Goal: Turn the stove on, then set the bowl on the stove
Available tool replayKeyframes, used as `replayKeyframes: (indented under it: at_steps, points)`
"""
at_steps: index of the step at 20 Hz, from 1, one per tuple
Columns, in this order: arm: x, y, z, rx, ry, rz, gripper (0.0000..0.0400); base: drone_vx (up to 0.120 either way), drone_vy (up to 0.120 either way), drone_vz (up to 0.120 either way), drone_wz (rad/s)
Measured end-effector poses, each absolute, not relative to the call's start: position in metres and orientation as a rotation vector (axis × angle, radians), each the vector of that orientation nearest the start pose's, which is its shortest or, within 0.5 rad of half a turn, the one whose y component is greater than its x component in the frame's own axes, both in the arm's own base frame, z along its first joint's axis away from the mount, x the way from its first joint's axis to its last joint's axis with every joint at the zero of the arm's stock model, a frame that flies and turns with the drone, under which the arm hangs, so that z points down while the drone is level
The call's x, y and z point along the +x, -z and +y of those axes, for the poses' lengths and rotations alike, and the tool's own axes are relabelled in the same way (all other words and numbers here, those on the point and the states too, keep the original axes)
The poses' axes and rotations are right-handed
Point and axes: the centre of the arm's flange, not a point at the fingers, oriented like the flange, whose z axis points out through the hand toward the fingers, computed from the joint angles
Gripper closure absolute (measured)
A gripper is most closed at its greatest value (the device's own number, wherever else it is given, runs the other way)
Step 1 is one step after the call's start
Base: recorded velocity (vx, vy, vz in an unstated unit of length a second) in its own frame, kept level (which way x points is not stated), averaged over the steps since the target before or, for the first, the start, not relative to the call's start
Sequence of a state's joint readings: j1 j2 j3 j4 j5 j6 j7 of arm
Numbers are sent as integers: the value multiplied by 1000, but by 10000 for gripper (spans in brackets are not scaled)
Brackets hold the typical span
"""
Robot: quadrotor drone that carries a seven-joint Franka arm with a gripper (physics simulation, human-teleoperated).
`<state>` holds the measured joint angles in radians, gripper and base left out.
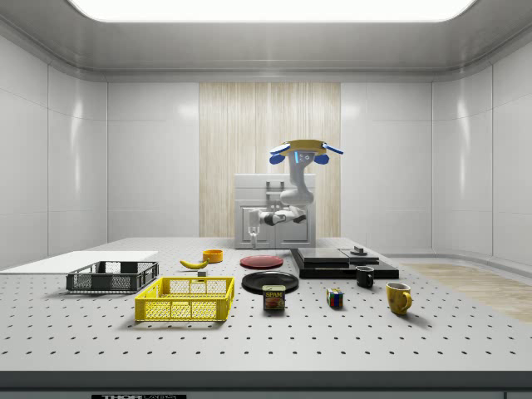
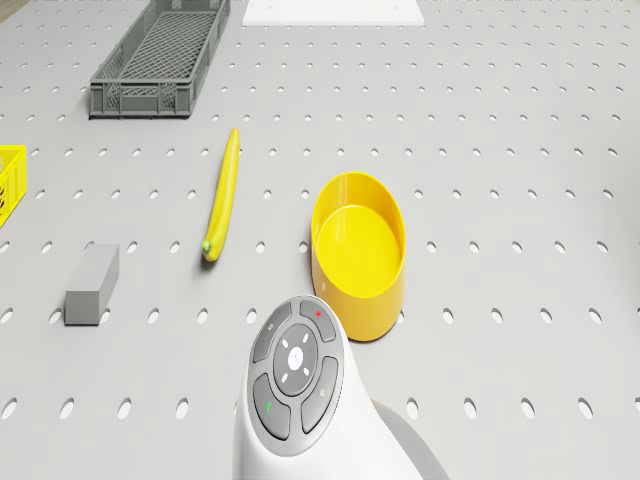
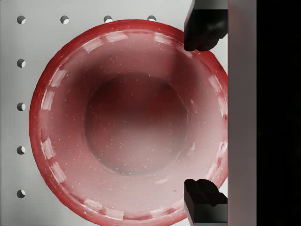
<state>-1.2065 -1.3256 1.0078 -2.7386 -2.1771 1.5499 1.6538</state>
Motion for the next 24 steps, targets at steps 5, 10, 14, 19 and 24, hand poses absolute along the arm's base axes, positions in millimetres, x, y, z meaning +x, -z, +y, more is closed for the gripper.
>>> replayKeyframes:
  at_steps: [5, 10, 14, 19, 24]
  points:
    - [317, -599, -16, 0, -785, -2, 0, 120, 0, 0, 0]
    - [317, -599, -16, 0, -785, -2, 0, 120, 0, 0, 0]
    - [317, -599, -16, 0, -785, -2, 0, 120, 0, 0, 0]
    - [317, -599, -16, 0, -785, -2, 0, 120, 0, 0, 0]
    - [317, -599, -16, 0, -785, -2, 0, 120, 0, 0, 0]
